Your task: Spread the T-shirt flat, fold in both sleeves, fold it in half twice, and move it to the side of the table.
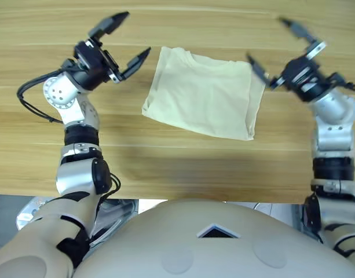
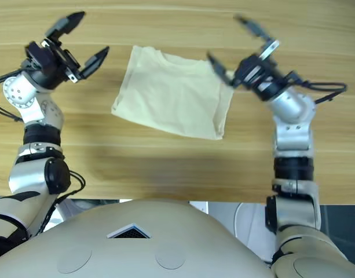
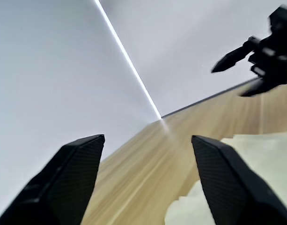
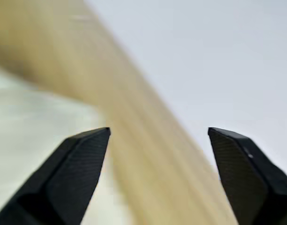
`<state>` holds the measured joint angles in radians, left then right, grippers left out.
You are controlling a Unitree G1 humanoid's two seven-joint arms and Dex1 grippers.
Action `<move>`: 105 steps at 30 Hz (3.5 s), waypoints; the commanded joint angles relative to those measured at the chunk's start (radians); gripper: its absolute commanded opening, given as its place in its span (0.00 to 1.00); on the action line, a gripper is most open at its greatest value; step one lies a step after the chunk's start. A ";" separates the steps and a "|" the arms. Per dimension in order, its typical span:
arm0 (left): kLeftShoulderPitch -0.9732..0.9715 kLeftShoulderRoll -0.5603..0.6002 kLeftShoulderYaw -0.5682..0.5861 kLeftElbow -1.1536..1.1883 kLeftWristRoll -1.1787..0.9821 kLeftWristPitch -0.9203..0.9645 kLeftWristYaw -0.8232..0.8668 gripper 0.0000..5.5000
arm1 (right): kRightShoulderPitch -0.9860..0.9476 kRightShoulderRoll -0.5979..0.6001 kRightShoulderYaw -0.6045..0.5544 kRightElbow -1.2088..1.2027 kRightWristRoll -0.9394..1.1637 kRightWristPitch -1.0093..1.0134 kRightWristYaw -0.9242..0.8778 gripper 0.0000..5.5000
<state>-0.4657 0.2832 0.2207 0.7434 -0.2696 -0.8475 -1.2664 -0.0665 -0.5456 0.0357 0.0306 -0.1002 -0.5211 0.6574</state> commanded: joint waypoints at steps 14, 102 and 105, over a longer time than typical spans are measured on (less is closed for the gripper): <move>0.011 -0.029 -0.170 0.069 0.059 -0.101 0.178 0.18 | 0.229 -0.283 0.175 0.045 -0.223 0.071 0.115 0.18; 0.043 -0.001 -0.296 0.072 0.074 -0.128 0.276 0.58 | -0.039 -0.206 -0.010 0.175 -0.298 0.388 -0.240 0.39; 0.043 -0.001 -0.299 0.075 0.080 -0.129 0.282 0.58 | -0.003 -0.226 -0.028 0.184 -0.286 0.388 -0.233 0.39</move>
<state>-0.4307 0.2820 -0.0709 0.8173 -0.2007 -0.9761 -0.9903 -0.0860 -0.7483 0.0264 0.2168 -0.4101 -0.1362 0.4162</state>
